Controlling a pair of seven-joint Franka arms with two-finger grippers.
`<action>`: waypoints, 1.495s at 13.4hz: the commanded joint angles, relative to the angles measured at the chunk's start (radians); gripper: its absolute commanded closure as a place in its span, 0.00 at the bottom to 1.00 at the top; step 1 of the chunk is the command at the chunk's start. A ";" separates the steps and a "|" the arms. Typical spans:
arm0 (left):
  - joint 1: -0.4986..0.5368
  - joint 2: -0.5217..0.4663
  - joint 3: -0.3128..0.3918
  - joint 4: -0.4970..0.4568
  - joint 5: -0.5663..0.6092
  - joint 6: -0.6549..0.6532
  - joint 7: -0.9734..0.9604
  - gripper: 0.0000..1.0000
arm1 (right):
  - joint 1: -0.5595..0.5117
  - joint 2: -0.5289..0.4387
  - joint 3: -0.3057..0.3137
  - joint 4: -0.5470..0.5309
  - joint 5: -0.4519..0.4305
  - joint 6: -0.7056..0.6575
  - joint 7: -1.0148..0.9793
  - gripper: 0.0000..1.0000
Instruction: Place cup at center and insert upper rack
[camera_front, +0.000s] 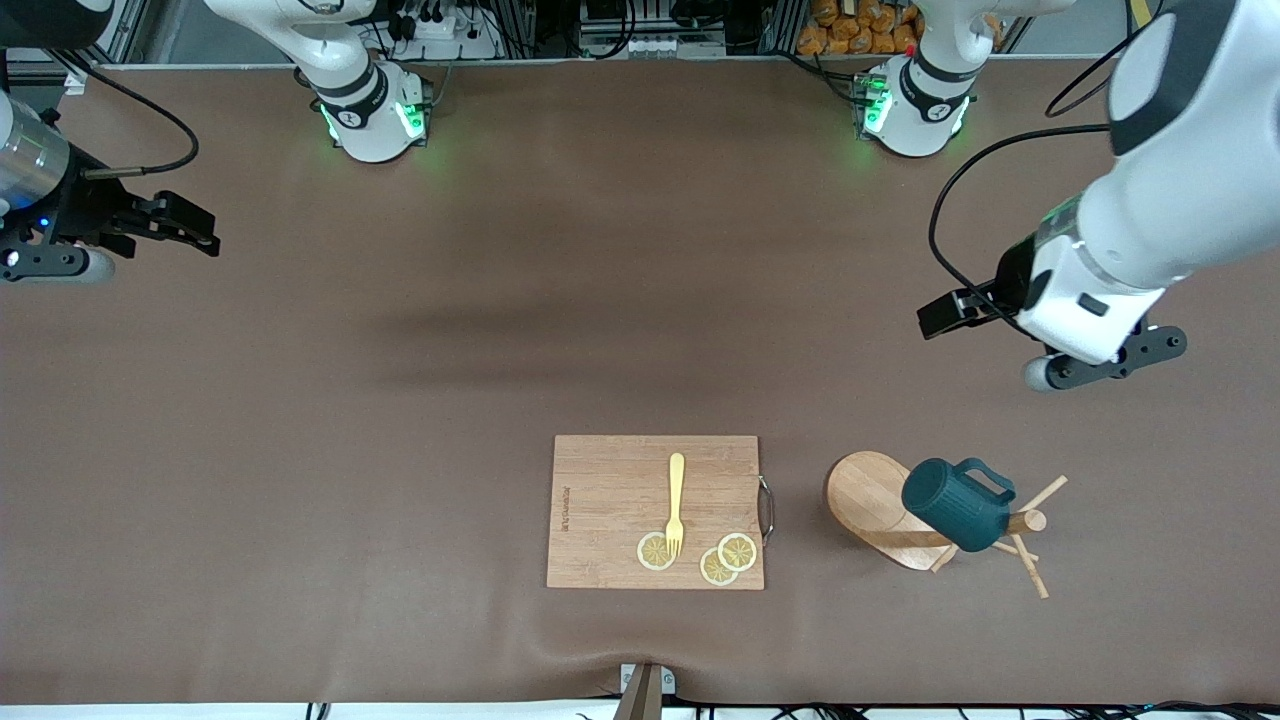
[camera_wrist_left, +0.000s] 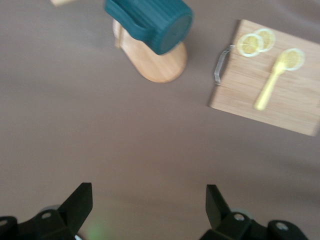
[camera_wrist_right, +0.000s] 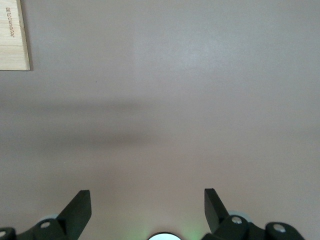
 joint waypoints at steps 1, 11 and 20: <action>-0.003 -0.027 -0.026 -0.026 0.100 -0.014 0.022 0.00 | -0.011 -0.015 0.005 -0.007 -0.002 0.002 -0.016 0.00; -0.032 -0.061 -0.033 -0.038 0.207 -0.021 0.123 0.00 | -0.014 -0.019 -0.001 -0.007 -0.002 0.003 -0.040 0.00; 0.053 -0.099 -0.037 -0.043 0.151 -0.007 0.136 0.00 | -0.017 -0.021 -0.003 -0.007 -0.002 -0.003 -0.041 0.00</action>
